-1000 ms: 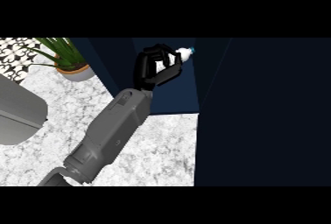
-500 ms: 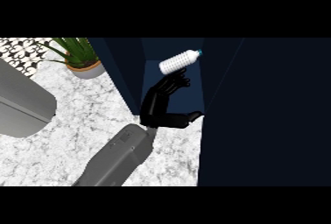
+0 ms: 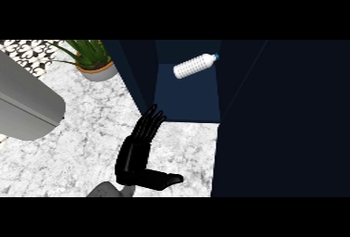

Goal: Pick up the bottled water, place it into the cabinet and close the cabinet

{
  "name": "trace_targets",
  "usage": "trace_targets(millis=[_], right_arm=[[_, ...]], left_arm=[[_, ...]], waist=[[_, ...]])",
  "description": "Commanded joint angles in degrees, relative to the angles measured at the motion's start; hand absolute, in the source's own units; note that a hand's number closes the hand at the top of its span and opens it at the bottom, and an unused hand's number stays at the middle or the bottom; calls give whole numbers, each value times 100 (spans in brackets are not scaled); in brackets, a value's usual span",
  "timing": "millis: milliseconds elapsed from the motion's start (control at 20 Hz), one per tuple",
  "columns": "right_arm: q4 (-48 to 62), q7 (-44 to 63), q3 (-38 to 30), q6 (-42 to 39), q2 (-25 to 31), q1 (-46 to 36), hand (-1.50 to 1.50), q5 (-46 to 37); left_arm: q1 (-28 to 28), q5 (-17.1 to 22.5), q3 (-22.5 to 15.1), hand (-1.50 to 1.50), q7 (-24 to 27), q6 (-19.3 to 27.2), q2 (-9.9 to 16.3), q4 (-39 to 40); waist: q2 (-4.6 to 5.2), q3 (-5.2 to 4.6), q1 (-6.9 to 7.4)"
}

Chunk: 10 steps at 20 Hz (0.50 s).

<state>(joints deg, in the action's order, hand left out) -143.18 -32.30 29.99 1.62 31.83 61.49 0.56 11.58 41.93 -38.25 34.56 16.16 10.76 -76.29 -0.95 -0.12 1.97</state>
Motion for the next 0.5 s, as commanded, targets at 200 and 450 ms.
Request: trace_targets(millis=[200,450], right_arm=[[-643,355,114,-593,1085,-527,150,-988],[-1042,754,311,-834,1697,-934,150,-1224]], left_arm=[[-1460,70,5,-150,378,-646,1282,-1468],[-1997,196,353,-150,747,-1120,1929,-1574]], waist=[[29,-11,130],[50,-50,191]])
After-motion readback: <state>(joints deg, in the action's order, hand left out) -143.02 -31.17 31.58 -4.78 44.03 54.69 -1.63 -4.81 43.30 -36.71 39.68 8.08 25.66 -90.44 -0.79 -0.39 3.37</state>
